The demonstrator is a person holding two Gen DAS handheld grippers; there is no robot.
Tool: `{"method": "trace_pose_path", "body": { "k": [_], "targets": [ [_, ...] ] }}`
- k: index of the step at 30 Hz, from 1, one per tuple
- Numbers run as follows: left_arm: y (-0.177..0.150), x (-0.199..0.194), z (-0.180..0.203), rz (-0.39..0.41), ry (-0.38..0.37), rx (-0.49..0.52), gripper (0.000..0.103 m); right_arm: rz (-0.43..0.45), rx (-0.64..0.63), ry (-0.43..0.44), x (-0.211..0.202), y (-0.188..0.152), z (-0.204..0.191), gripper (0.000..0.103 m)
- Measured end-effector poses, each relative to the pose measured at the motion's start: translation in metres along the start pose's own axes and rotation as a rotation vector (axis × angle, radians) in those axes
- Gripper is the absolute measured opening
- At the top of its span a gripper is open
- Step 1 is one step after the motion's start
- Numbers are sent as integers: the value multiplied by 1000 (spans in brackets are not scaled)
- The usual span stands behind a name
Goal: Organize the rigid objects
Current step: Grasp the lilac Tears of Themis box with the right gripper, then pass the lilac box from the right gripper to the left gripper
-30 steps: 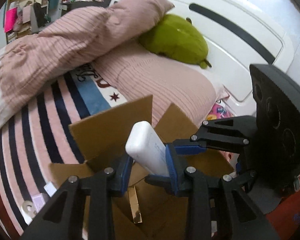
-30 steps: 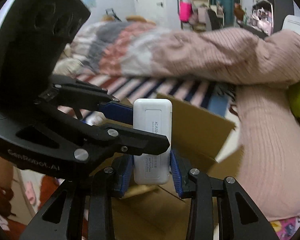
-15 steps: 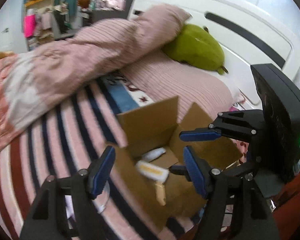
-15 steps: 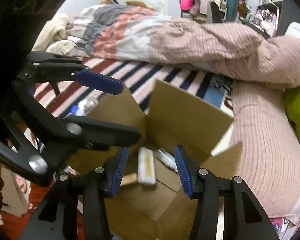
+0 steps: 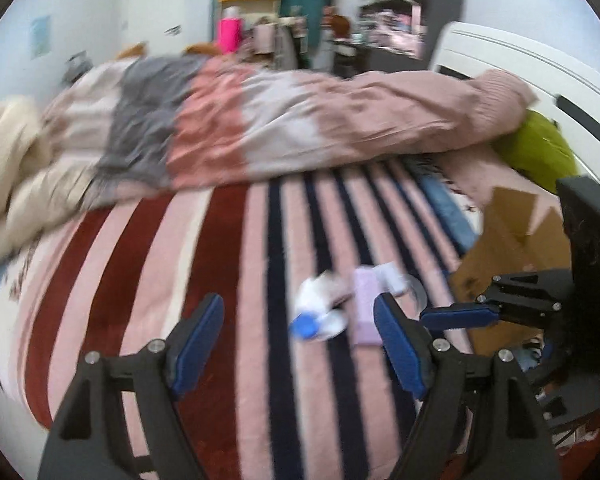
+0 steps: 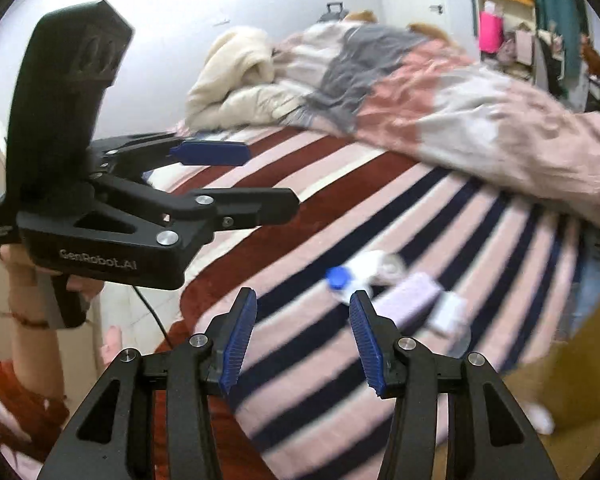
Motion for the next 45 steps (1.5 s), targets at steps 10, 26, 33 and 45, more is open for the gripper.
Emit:
{"method": "trace_pose_path", "body": {
  "k": [10,26,33,45],
  "targets": [
    [-60,48,-41,-65,-4,-89,75,-14,464,-194,92,-31,100,64],
    [-59,43,-29,-82,-25,-87,75,68,492,-173,97,-20,119,33],
    [-24,26,15,-54,-98,-40,75,84,307,-35,48,-13,68,32],
    [20,-3,66,-18,-382,-84,75,146,-16,-12,-36,7,8,31]
  ]
}}
Point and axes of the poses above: each gripper's, at about its wrist camera, not at the fingertips, and x roughly the way its jaws point, z to its right, y to its top, the point moved 10 cm from there along x, roughly the way its jaws point, and after that the axes turned 12 degrees about -z, right-handed, at the moved point
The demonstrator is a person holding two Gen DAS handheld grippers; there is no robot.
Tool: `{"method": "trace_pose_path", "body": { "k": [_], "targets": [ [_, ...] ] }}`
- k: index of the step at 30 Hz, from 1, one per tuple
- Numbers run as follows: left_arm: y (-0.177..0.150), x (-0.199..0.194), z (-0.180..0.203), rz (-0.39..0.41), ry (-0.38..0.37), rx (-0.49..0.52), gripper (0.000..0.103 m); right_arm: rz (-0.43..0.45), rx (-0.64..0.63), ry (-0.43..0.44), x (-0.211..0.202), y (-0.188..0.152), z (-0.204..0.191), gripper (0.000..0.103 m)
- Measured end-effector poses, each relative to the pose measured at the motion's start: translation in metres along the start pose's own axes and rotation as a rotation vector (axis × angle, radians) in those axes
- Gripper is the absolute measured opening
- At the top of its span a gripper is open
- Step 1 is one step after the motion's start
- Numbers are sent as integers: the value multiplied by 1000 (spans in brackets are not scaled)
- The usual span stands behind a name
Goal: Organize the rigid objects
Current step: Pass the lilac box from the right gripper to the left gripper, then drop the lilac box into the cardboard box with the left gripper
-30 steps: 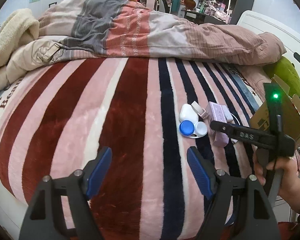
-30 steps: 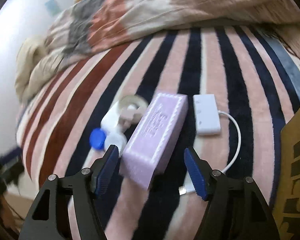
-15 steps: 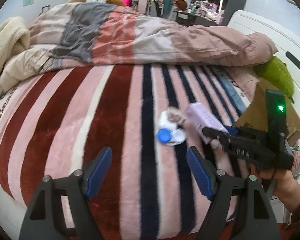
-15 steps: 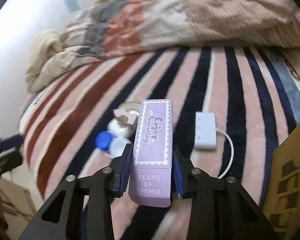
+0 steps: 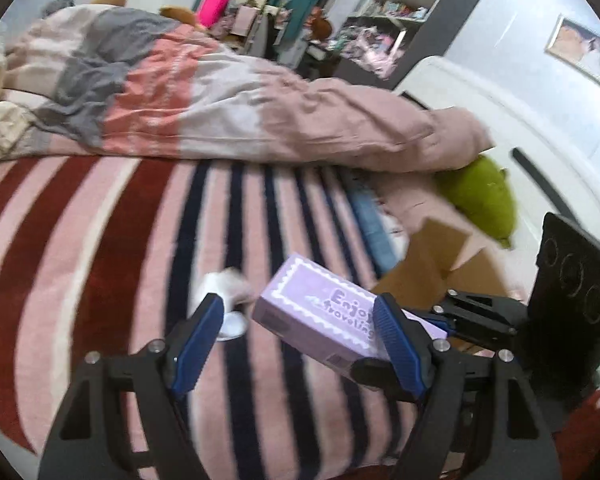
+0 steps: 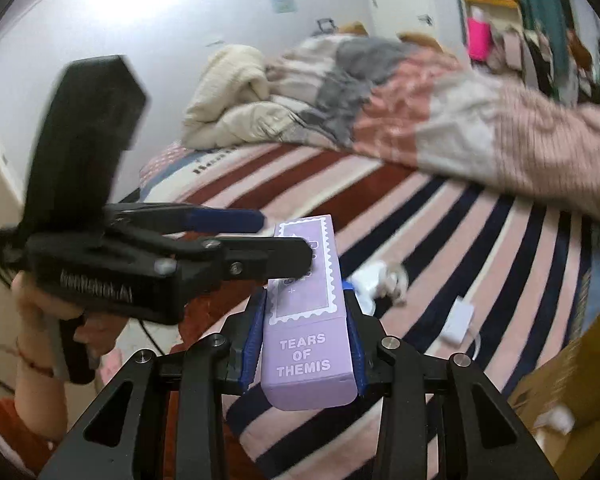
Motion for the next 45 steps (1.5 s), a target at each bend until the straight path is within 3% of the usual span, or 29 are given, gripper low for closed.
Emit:
{"method": "trace_pose_path", "body": {
  "k": [5,9,14,25,31,32,34,37,45],
  "targets": [
    [22,6,44,-22,-100,36,74,67,-26,-50,-36,2,11,31],
    [40,22,79,-46,-105,74,73,109,7,-86,-61,-4,36,31],
    [55,51,127,-93,-119,139,64,127,90,-117,-91,-19,77,31],
    [53,126,196,-247,-111,246,63,60,243,-165,-125,-76,153,31],
    [39,145,200,-315,-26,300,65,-50,276,-223,-117,-100,169,34],
    [37,143,201,-312,-19,310,66,-74,275,-247,-115,-104,171,39],
    [37,135,199,-297,-25,312,67,-93,269,-249,-111,-108,170,46],
    [40,121,192,-266,-24,301,69,-105,264,-243,-109,-108,166,46],
    [41,59,125,-145,81,238,69,-73,185,-201,-97,-73,126,47]
  ]
}}
Point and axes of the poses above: each gripper's, at about its wrist camera, not at the fingertips, and x roughly the way its jaws point, z to its right, y to its top, the point moved 10 cm from there along x, roughly the way its jaws point, and after that the axes turned 12 degrees about -z, right-handed, at the moved point
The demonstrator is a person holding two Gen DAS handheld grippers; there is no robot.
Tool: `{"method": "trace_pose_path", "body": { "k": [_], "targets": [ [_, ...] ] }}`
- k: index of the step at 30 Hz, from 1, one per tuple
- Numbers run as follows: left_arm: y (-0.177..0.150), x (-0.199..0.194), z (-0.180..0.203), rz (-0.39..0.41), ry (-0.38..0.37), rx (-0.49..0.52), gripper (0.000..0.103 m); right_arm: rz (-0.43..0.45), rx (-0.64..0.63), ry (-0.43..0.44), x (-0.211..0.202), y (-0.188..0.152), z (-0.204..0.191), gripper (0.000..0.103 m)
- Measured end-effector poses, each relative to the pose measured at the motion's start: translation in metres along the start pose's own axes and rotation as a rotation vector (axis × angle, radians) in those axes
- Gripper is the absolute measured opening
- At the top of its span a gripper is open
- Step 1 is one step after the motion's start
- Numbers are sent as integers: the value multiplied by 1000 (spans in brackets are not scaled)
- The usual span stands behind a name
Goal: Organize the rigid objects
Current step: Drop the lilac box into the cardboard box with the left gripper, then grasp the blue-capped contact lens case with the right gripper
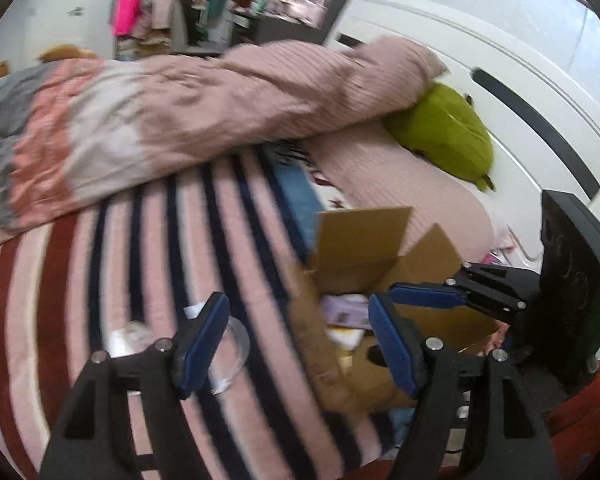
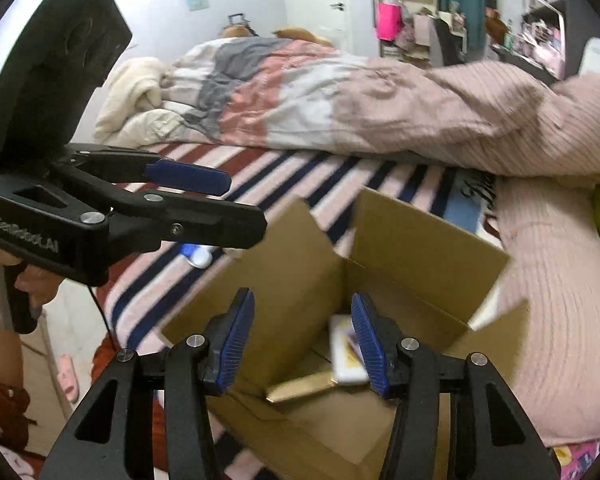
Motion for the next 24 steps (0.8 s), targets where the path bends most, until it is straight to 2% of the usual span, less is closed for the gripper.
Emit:
{"method": "trace_pose_path", "body": {
  "k": [8,10,11,13,16,19,24],
  "targets": [
    [-66,-44,-117,74,205,-169,70,-7,-141,142,39,36,-102,48],
    [-84,-44,-139,78,219,-208,71,-21,-163,181,55,39,-126,51],
    [-94,-42,-153,76,227,-231,71,-30,-172,197,64,39,-138,56],
    [-110,-38,-173,70,234,-258,71,-59,-180,212,89,38,-155,58],
    [-130,-27,-197,55,227,-287,71,-98,-170,169,133,35,-165,58],
    [-149,-15,-216,36,217,-310,71,-130,-146,107,177,34,-156,58],
    [-168,-2,-234,21,186,-343,71,-76,-209,-18,216,43,-147,58]
  ]
}}
Point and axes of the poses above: each gripper's, at about its wrist camera, not at the fingertips, and x roughly the way its jaws point, z to its right, y to its top, the point moved 10 cm from there along x, roughly the way its jaws point, and after that the axes turned 12 degrees about -z, right-handed, at the moved point
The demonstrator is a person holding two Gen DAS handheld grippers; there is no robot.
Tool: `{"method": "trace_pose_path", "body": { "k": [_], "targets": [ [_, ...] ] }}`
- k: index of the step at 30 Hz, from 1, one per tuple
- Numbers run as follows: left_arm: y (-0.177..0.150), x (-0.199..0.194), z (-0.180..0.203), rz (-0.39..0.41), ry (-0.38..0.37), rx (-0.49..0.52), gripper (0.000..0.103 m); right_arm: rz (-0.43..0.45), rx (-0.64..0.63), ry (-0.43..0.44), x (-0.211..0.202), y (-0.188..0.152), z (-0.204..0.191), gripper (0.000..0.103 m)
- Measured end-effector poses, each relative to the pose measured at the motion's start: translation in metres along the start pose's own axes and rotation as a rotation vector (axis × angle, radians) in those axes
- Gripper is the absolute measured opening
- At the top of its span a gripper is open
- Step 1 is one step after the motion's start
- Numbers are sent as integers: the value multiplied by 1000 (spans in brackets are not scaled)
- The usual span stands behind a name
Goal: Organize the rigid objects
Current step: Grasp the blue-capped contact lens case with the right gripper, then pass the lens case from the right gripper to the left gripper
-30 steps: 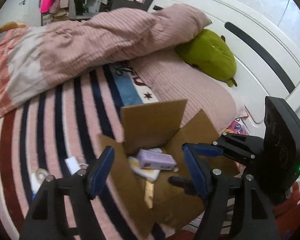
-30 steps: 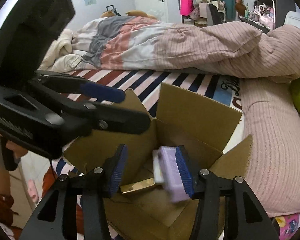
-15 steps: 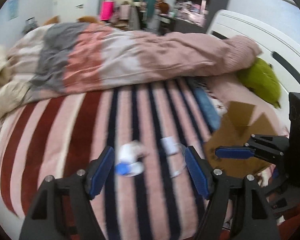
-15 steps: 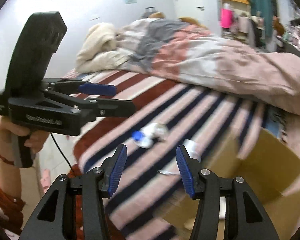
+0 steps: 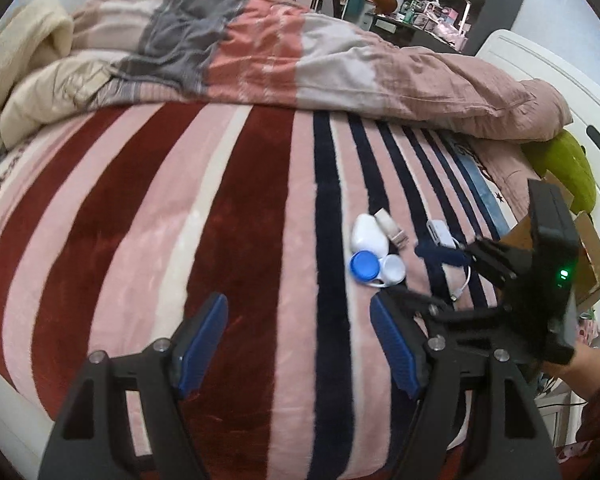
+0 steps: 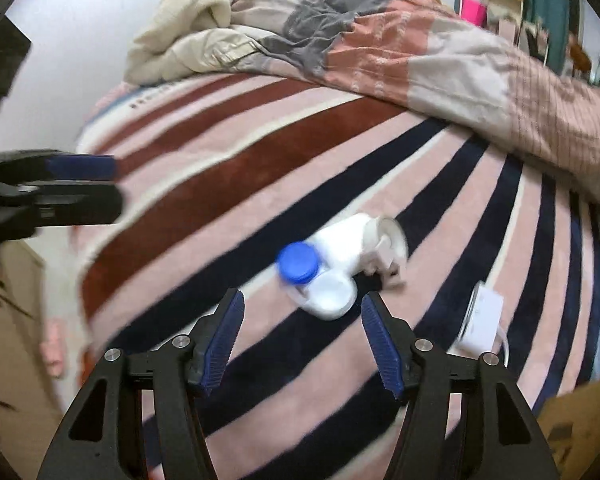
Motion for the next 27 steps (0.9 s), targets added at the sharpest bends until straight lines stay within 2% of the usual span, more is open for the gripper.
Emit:
{"method": "trace_pose_path", "body": {
  "k": [3,7,10,15,16,17,18,20,24,27],
  "targets": [
    [-2,4,-6,-2,-13,-9,71,-13,-28,-11,13,5,3,58],
    [-3,5,-11,-4,-16,-16,71,-78,-31,123,24,0,-12,58],
    [-4,5,-13,-6,-24,-22,71,-89,-43,197,22,-4,-25,58],
    [-9,4,-15,-15,-11,-27,71,-56,-37,105,32,4,-21,57],
    [-10,3,-15,-15,-9,-28,71,-46,-52,94,34,6,-21,46],
    [-11,1,-14,-15,-9,-30,71,-44,-85,78,38,7,-23,28],
    [-11,0,-14,-16,-13,-31,71,-44,-104,63,38,7,-24,28],
    [-10,-6,-10,-14,-25,-29,71,-36,-113,46,32,6,-26,28],
    [6,-22,15,9,-22,10,71,34,-131,107,-13,8,-36,27],
    [21,-36,58,37,-142,54,71,107,-151,129,-57,9,-38,27]
  ]
}}
Point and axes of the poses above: each gripper's, at about its wrist camera, not at the fingertips, and x roughly the way its jaws point, z to its right, y to its top, the point moved 10 cm from there along x, roughly the way its jaws point, and after that the axes turned 12 degrees about -z, right-handed, at the moved point
